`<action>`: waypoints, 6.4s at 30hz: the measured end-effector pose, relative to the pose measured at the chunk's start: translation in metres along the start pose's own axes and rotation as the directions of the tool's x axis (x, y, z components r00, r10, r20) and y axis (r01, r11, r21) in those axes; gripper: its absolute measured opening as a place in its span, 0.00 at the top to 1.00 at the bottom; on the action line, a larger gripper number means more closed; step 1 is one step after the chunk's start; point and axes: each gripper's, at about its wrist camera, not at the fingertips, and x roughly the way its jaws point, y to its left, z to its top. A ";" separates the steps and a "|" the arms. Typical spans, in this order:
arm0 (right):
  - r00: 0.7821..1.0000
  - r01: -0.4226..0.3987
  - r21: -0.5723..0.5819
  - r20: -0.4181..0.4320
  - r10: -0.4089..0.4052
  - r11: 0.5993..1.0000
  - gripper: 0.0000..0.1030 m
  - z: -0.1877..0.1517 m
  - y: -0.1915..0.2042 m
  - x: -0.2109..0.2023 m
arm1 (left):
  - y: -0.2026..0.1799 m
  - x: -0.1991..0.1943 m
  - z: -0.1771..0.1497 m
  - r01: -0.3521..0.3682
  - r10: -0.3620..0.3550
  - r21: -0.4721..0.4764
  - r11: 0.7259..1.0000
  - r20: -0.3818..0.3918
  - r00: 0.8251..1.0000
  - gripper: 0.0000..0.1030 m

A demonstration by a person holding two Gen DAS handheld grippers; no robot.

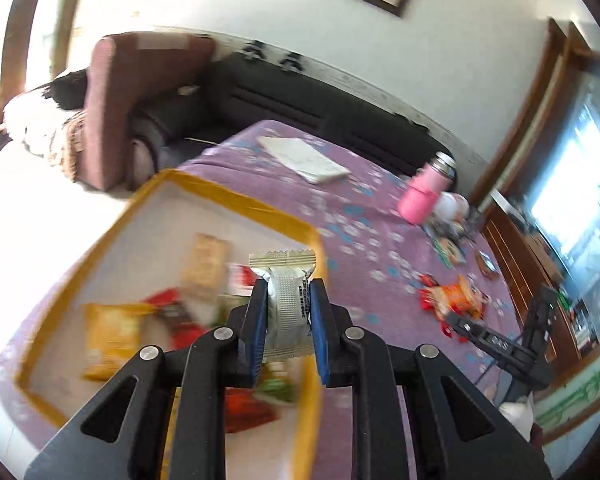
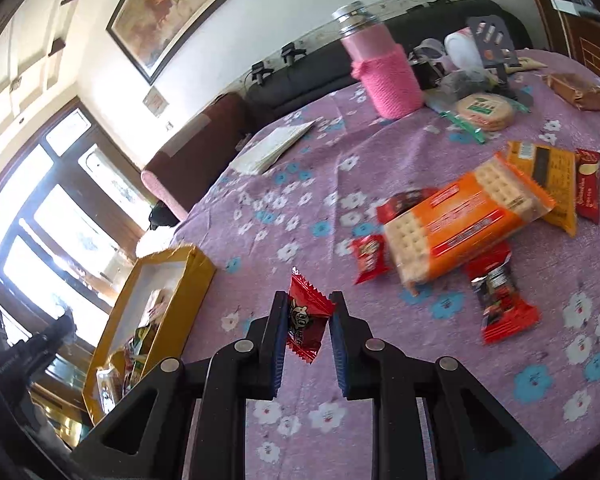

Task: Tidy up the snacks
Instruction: 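Carry both candies into the yellow tray and open both tools, then grasp dark red candy with right tool while left tool grasps red candy packet, then carry both red candies into the yellow tray and open both tools, then move left tool to orange cracker pack while right tool approaches dark red candy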

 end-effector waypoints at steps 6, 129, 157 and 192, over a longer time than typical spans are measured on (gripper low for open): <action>0.994 -0.082 -0.134 -0.088 0.071 0.987 0.80 -0.019 0.092 0.012 | 0.050 0.011 0.014 -0.064 0.064 -0.040 0.997 -0.013 0.998 0.83; 0.998 0.059 0.030 -0.005 -0.059 0.998 0.75 0.011 -0.073 -0.025 | -0.151 0.076 -0.026 0.261 -0.229 0.196 0.945 -0.169 0.959 0.84; 0.966 -0.083 -0.274 -0.257 0.010 0.958 0.76 -0.019 0.189 0.097 | 0.081 0.063 0.004 -0.001 -0.016 -0.123 0.992 -0.135 0.991 0.84; 0.999 0.050 -0.036 -0.017 -0.050 0.998 0.49 -0.028 0.038 -0.027 | -0.087 -0.020 -0.060 -0.130 0.117 0.165 0.978 0.088 0.989 0.19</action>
